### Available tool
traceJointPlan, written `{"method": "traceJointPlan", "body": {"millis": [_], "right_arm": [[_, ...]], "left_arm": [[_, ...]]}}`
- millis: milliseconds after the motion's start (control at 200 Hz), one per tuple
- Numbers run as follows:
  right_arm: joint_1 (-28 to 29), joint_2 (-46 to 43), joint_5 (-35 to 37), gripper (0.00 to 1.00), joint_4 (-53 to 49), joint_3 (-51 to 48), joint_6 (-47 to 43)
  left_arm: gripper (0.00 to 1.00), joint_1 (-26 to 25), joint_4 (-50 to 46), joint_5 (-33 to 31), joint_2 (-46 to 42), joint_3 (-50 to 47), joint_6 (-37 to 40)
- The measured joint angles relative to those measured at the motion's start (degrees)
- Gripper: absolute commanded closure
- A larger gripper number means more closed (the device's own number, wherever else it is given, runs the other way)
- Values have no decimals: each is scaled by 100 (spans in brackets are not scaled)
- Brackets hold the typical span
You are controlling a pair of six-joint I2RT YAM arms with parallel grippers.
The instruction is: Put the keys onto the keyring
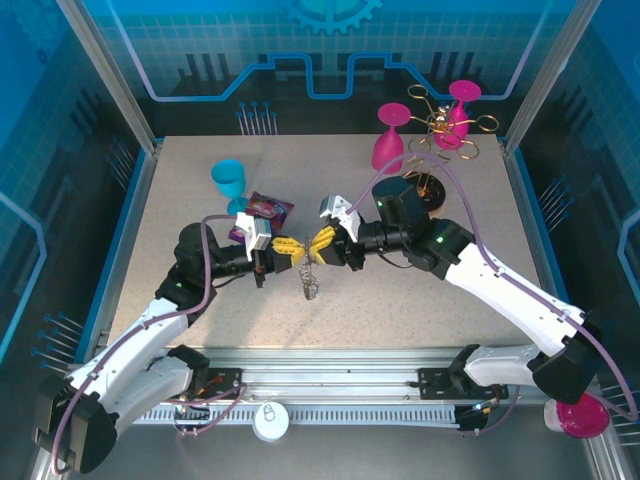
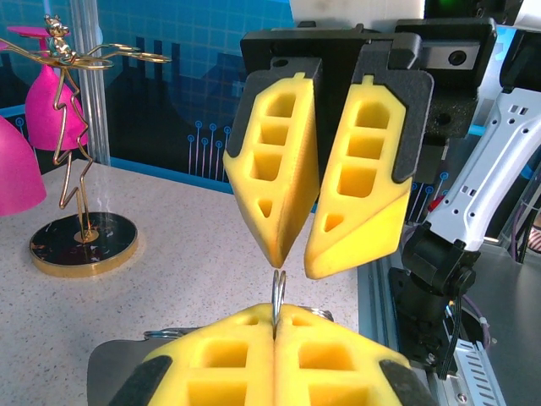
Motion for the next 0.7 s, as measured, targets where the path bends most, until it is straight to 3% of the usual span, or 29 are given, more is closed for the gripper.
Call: {"method": "traceJointPlan", "body": {"millis": [450, 525, 605, 700], "right_arm": [[0, 321, -258, 85, 63, 15, 9], [0, 361, -315, 89, 59, 39, 9], [-26, 396, -369, 100, 46, 81, -13], [-55, 422, -426, 100, 17, 101, -15]], "left_arm": [[100, 2, -4, 61, 46, 0, 0], [100, 2, -4, 76, 66, 0, 0], [100, 20, 0, 74, 70, 0, -2], [96, 26, -2, 74, 70, 0, -2]]}}
